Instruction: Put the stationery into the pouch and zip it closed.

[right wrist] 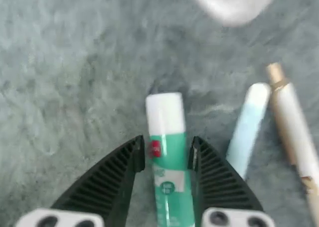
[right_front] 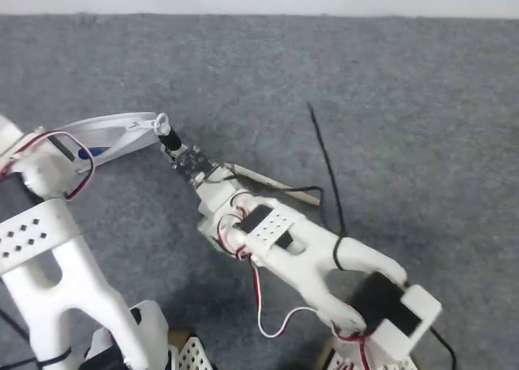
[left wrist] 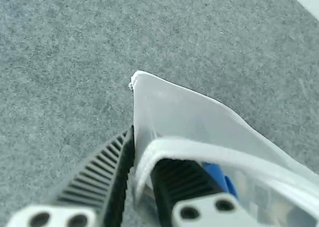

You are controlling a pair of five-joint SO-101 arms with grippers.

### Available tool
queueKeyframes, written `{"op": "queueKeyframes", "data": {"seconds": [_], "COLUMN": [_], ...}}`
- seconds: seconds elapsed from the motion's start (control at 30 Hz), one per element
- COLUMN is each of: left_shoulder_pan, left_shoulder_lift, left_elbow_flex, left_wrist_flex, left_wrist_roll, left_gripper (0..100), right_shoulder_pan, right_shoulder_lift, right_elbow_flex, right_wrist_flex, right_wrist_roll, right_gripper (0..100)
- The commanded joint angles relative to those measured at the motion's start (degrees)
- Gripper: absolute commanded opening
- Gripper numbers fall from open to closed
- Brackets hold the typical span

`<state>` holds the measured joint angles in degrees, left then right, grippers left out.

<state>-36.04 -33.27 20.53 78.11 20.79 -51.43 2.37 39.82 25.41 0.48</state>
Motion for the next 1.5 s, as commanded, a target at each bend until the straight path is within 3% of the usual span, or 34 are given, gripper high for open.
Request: {"op": "queueKeyframes", "data": {"seconds": [0.0, 0.13, 0.33, 0.53, 0.77, 0.87, 1.03, 1.3, 1.47], "left_shoulder_pan": [-0.5, -0.5, -0.5, -0.5, -0.5, -0.5, -0.5, -0.4, -0.4], "left_shoulder_lift": [0.1, 0.1, 0.1, 0.1, 0.1, 0.1, 0.1, 0.1, 0.1], "left_elbow_flex": [-0.7, -0.7, -0.7, -0.7, -0.7, -0.7, -0.7, -0.7, -0.7], "left_wrist_flex": [-1.8, -1.8, -1.8, -1.8, -2.2, -2.2, -2.2, -2.2, -2.2], "left_wrist_roll": [0.8, 0.8, 0.8, 0.7, 0.7, 0.7, 0.7, 0.7, 0.7], "left_gripper": [1, 1, 1, 1, 1, 1, 1, 1, 1], "right_shoulder_pan": [-1.1, -0.8, -0.7, -0.7, 8.2, 11.5, 15.8, 16.7, 17.4], "right_shoulder_lift": [0.7, 0.7, -2.3, -12.3, -22.2, -22.2, -22.1, -14.0, -6.4], "right_elbow_flex": [-3.5, -3.3, -0.4, -0.4, -0.4, -0.4, -0.4, -2.2, -10.6], "right_wrist_flex": [0.2, 0.3, 1.3, 13.2, 20.1, 20.0, 20.3, 21.7, 29.2], "right_wrist_roll": [0.0, 1.5, 4.7, 4.7, 4.8, 5.2, 13.6, 14.1, 13.9], "right_gripper": [13.0, 0.1, 0.6, 0.6, 0.6, 0.6, 0.6, 0.6, 2.9]}}
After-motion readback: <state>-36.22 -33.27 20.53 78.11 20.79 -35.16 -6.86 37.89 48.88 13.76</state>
